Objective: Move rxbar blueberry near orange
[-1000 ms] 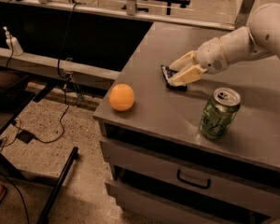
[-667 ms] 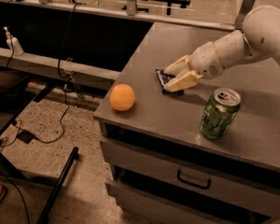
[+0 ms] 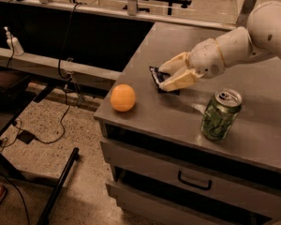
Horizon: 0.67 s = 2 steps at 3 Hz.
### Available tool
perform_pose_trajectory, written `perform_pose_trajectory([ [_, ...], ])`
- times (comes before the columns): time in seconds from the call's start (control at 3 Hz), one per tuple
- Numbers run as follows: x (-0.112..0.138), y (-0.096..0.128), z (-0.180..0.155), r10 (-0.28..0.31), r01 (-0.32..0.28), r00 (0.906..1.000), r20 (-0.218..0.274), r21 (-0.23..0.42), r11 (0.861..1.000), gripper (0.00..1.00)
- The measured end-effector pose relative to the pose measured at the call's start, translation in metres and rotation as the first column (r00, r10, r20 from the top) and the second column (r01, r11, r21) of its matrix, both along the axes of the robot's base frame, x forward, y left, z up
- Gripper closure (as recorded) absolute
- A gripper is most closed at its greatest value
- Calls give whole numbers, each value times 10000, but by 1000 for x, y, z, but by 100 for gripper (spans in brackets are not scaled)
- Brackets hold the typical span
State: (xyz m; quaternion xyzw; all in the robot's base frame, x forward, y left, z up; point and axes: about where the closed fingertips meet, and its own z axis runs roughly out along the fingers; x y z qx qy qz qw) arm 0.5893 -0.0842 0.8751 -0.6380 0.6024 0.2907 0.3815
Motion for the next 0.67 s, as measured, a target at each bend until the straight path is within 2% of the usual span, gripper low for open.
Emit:
perform_pose_trajectory([
  [0.33, -7, 7, 9, 194, -194, 9998, 33, 218, 9996, 100],
  [0.67, -15, 18, 1, 479, -479, 9988, -13, -1, 9989, 100],
])
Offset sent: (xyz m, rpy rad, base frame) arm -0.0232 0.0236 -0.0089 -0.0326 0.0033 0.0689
